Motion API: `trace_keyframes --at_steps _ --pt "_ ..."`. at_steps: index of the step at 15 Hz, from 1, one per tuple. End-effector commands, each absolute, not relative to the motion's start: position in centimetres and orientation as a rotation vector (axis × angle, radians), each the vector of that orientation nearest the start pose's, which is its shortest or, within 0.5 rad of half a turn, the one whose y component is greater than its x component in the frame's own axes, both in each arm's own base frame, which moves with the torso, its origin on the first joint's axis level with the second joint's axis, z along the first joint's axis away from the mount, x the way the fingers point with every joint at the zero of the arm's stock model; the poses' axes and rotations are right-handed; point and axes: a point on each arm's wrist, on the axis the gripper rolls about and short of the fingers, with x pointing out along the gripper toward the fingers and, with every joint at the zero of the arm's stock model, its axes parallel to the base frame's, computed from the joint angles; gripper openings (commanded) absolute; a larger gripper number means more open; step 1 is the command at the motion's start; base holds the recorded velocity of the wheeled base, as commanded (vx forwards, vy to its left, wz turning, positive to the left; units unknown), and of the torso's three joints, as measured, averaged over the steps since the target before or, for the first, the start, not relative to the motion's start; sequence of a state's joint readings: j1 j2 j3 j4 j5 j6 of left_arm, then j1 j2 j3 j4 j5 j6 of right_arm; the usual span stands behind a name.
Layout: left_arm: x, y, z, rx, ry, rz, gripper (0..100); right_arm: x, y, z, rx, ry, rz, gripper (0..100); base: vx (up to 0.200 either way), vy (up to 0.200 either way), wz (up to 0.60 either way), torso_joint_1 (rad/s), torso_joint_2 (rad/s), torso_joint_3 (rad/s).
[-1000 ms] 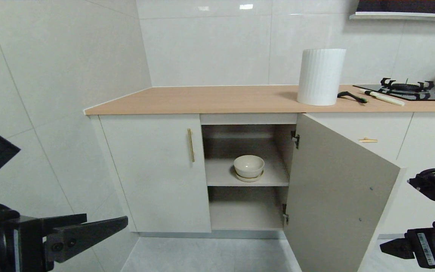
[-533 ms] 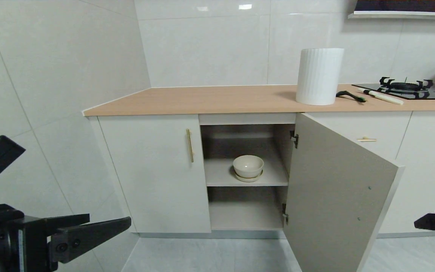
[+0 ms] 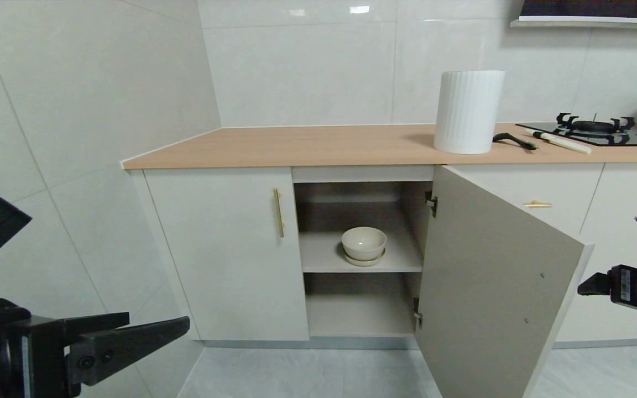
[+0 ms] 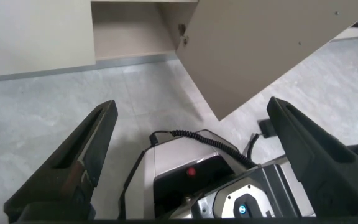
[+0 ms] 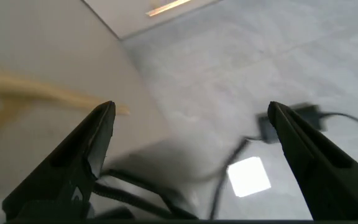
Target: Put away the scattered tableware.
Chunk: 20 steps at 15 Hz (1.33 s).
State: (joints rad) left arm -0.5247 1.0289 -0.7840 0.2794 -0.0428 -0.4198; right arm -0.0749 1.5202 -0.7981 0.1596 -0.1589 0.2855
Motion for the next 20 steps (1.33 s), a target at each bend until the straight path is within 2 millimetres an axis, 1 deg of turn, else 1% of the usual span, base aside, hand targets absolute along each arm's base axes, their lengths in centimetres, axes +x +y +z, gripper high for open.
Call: trace_keyframes --at_steps 1,5,7,9,10,11,12,13,14,16,19,20 --pt "10.5 -6.2 23.7 -0.273 0.622 -0.436 100 24.3 -2.2 14.5 0.234 0.896 -0.341 100 0.000 0.000 0.00 0.000 0.00 0.000" --pt "10.5 -6.2 23.7 -0.274 0.621 -0.437 100 25.8 -2.2 13.3 0.315 0.885 -0.347 100 0.000 0.000 0.00 0.000 0.00 0.000" --pt "10.5 -6.2 23.6 -0.272 0.624 -0.437 100 26.0 -2.2 13.0 0.323 0.885 -0.340 100 0.000 0.000 0.00 0.000 0.00 0.000" --pt "10.5 -6.2 23.6 -0.275 0.616 -0.436 100 25.9 -2.1 13.2 0.335 0.884 -0.312 100 0.000 0.000 0.00 0.000 0.00 0.000" --pt "10.6 -6.2 23.8 -0.279 0.600 -0.440 100 25.8 -1.8 13.1 0.341 0.890 -0.287 100 0.000 0.000 0.00 0.000 0.00 0.000" --pt "10.6 -6.2 23.8 -0.282 0.596 -0.441 100 25.8 -1.0 13.0 0.332 0.903 -0.249 100 0.000 0.000 0.00 0.000 0.00 0.000" --pt "10.6 -6.2 23.8 -0.282 0.596 -0.439 100 25.8 -0.6 12.9 0.330 0.907 -0.233 100 0.000 0.000 0.00 0.000 0.00 0.000" --pt "10.6 -6.2 23.9 -0.284 0.595 -0.439 100 25.8 0.2 12.9 0.338 0.914 -0.207 100 0.000 0.000 0.00 0.000 0.00 0.000" --pt "10.6 -6.2 23.9 -0.285 0.594 -0.441 100 25.8 2.3 12.9 0.327 0.925 -0.138 100 0.000 0.000 0.00 0.000 0.00 0.000" --pt "10.6 -6.2 23.8 -0.283 0.596 -0.441 100 25.8 5.3 13.1 0.278 0.930 -0.031 100 0.000 0.000 0.00 0.000 0.00 0.000" --pt "10.7 -6.2 23.8 -0.283 0.598 -0.437 100 26.5 10.0 14.0 0.232 0.909 0.117 100 0.000 0.000 0.00 0.000 0.00 0.000" --pt "10.7 -6.2 23.8 -0.283 0.597 -0.436 100 26.6 12.0 14.3 0.218 0.905 0.175 100 0.000 0.000 0.00 0.000 0.00 0.000"
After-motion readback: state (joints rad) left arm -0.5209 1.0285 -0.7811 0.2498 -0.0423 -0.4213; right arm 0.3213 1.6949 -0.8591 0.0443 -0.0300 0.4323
